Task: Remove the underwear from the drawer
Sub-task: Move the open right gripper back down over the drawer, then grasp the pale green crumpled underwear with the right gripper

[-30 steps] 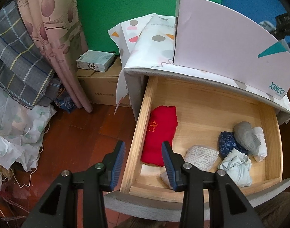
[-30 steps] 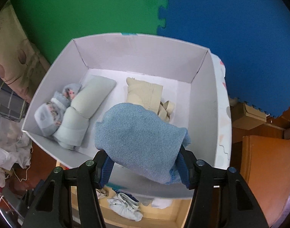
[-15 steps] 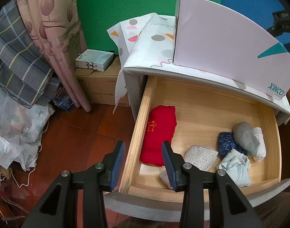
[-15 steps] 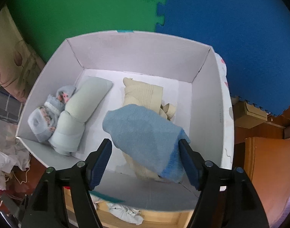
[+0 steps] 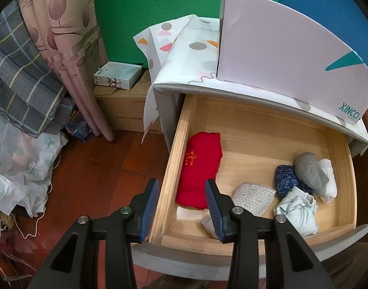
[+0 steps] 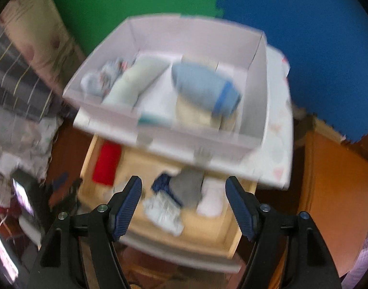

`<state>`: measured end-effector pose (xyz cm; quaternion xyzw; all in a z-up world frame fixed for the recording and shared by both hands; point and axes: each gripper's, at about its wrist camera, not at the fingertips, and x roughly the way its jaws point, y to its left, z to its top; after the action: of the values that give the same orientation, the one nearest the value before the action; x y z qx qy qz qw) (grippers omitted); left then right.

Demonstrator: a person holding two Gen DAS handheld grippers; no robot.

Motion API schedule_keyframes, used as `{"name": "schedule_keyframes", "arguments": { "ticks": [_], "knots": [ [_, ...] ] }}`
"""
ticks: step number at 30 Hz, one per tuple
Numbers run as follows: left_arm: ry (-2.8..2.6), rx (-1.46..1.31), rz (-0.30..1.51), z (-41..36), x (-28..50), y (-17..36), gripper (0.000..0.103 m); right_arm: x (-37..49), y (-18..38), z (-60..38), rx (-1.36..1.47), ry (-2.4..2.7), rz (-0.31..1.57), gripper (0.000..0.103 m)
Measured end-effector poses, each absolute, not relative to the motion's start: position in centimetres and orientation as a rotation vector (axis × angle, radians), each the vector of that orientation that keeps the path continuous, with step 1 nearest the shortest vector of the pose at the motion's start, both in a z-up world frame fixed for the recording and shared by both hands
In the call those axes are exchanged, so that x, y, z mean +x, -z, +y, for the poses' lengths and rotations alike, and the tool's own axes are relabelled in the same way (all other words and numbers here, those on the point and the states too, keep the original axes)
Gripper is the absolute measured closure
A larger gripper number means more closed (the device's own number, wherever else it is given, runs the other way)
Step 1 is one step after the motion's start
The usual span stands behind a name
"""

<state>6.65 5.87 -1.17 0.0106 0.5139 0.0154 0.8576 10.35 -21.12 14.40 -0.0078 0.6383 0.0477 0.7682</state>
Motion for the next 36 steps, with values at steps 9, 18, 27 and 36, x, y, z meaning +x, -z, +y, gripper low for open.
{"name": "schedule_keyframes", "arguments": {
  "ticks": [9, 18, 27, 36],
  "knots": [
    [-0.035, 0.014, 1.082, 6.0, 6.5, 1.1, 0.062, 6.3, -3.6, -20.1, 0.055, -0.111, 1.618, 0.031],
    [-0.020, 0.006, 1.084, 6.1, 6.5, 1.1, 0.062, 5.8, 5.9, -17.1, 0.116, -0.092, 1.786, 0.023],
    [-0.011, -0.001, 1.087, 6.1, 6.7, 1.2, 0.062, 6.4, 10.6, -15.4, 0.025, -0.047, 1.845, 0.022],
    [-0.012, 0.005, 1.098, 6.0, 6.8, 1.3, 0.062, 6.6, 12.5, -14.7, -0.063, -0.029, 1.882, 0.034]
  ]
}}
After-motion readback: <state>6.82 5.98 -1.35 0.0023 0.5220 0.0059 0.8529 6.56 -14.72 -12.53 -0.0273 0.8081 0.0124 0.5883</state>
